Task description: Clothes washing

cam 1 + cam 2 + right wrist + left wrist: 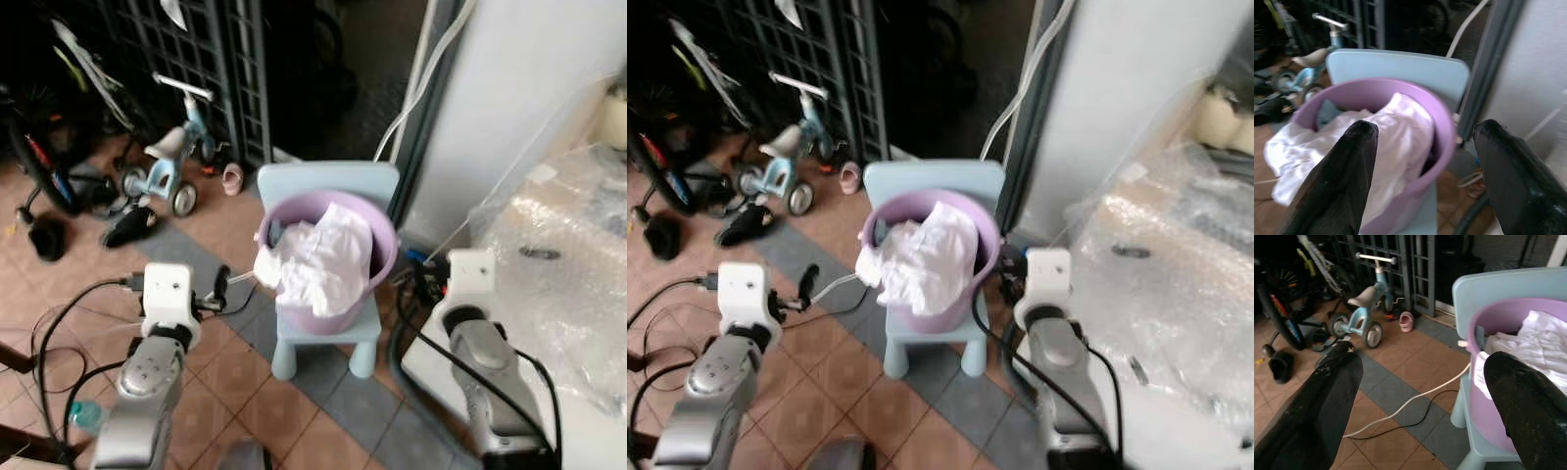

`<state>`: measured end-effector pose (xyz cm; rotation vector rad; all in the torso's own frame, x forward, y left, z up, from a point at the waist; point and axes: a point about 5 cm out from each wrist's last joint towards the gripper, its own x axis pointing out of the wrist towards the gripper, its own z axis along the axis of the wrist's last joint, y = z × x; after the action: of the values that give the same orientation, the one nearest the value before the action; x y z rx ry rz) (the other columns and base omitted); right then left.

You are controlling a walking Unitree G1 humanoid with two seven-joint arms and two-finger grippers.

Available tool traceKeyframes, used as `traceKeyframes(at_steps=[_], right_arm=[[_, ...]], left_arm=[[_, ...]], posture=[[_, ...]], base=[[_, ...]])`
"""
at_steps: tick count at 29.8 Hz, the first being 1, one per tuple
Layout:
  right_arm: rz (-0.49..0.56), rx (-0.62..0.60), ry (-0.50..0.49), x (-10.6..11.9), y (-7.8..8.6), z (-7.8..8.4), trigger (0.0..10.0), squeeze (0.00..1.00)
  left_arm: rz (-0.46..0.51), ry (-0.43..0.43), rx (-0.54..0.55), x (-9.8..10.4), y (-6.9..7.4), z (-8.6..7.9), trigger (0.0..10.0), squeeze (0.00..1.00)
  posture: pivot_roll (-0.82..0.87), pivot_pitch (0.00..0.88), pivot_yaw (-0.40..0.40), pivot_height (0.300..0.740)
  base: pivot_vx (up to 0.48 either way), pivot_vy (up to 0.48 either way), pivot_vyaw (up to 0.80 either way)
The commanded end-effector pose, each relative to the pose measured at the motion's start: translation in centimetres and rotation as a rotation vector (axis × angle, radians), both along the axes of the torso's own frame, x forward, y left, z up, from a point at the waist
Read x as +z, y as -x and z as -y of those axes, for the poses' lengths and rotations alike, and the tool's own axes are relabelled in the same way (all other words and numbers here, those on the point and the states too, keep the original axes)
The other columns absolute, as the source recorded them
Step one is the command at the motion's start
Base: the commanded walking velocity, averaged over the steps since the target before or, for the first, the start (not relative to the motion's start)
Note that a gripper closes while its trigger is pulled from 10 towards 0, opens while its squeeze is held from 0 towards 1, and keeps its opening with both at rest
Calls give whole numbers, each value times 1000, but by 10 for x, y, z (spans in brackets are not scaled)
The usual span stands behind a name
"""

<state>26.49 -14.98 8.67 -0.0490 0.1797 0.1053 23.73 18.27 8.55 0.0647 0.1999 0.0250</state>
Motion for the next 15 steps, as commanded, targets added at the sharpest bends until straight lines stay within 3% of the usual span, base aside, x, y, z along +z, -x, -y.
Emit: traceKeyframes(at_steps=[1, 7, 15], right_arm=[[-43, 15, 1, -6, 3, 5, 10000, 0], [-82, 72, 3, -10, -2, -4, 10000, 0], [-98, 34, 15, -12, -8, 5, 10000, 0]], left_arm=[[-5, 50, -13, 2, 3, 8, 10000, 0], [-12, 58, 0, 1, 0, 5, 10000, 0], [-13, 55, -2, 3, -3, 4, 10000, 0]], posture=[[36, 0, -33, 740], [34, 0, -25, 740], [26, 0, -2, 740]], base=[[0, 0, 788], [0, 0, 709], [326, 0, 0]])
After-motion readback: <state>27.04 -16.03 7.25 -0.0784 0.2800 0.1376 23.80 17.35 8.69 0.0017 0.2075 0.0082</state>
